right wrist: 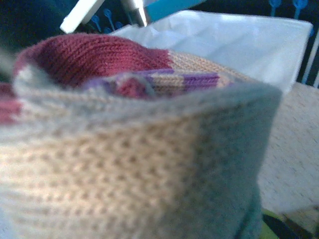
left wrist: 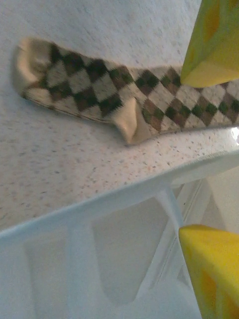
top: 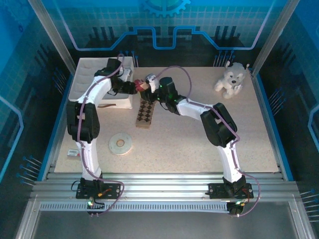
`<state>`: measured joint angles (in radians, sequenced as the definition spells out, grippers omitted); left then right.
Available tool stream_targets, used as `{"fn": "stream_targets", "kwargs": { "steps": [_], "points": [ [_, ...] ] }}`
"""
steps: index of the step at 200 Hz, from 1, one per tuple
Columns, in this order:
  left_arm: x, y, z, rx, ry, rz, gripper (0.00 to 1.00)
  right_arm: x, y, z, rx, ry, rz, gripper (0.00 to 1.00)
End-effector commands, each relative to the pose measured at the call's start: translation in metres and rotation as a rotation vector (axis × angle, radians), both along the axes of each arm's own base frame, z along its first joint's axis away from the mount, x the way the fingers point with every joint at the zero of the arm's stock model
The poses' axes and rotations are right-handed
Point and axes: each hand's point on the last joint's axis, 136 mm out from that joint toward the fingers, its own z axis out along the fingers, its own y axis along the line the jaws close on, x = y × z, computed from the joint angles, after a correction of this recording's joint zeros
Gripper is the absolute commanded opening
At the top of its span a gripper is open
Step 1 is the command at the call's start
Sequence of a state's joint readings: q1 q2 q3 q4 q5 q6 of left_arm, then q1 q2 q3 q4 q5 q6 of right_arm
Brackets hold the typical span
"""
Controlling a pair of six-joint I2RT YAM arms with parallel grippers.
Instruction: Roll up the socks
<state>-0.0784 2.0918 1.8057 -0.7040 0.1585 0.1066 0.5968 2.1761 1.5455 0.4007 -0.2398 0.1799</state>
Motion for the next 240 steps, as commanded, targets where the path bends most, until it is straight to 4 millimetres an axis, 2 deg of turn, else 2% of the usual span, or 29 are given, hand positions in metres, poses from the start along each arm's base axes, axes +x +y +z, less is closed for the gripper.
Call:
{"fn": "stream_targets", "kwargs": {
  "steps": [1, 17, 41, 52, 77, 102, 121, 157, 175, 194, 213, 240],
  "points": [
    [-0.005, 0.013, -0.018, 0.129, 0.061, 0.019, 0.68, 0.006, -0.028, 0.021, 0.015, -0.037, -0.073, 0.03],
    [-0.005, 0.01, -0.028, 0.165, 0.078, 0.009, 0.63, 0.002, -0.04, 0.022, 0.007, -0.036, -0.094, 0.03],
    [-0.004, 0.006, -0.03, 0.199, 0.081, -0.006, 0.44, -0.002, -0.053, 0.023, 0.0, -0.036, -0.111, 0.03],
    [-0.005, 0.005, -0.027, 0.215, 0.074, -0.013, 0.33, -0.004, -0.057, 0.025, -0.001, -0.038, -0.118, 0.03],
    [-0.007, 0.005, -0.013, 0.251, 0.044, -0.036, 0.0, -0.007, -0.064, 0.031, 0.0, -0.048, -0.129, 0.03],
    [-0.01, 0.011, 0.01, 0.291, -0.004, -0.046, 0.0, -0.01, -0.07, 0.042, 0.003, -0.066, -0.136, 0.03],
    [-0.013, 0.012, 0.037, 0.302, -0.062, -0.061, 0.0, -0.014, -0.077, 0.054, 0.001, -0.087, -0.145, 0.02],
    [-0.027, -0.006, 0.091, 0.302, -0.181, -0.132, 0.0, -0.026, -0.096, 0.082, -0.014, -0.116, -0.187, 0.02],
    [-0.039, -0.024, 0.113, 0.297, -0.227, -0.18, 0.0, -0.035, -0.11, 0.095, -0.033, -0.125, -0.217, 0.02],
    [-0.058, -0.05, 0.127, 0.287, -0.26, -0.247, 0.0, -0.049, -0.129, 0.114, -0.046, -0.143, -0.259, 0.01],
    [-0.082, -0.083, 0.136, 0.284, -0.293, -0.336, 0.0, -0.066, -0.158, 0.124, -0.072, -0.128, -0.318, 0.0],
    [-0.115, -0.131, 0.138, 0.252, -0.301, -0.431, 0.0, -0.094, -0.205, 0.142, -0.086, -0.117, -0.424, 0.0]
  ]
}}
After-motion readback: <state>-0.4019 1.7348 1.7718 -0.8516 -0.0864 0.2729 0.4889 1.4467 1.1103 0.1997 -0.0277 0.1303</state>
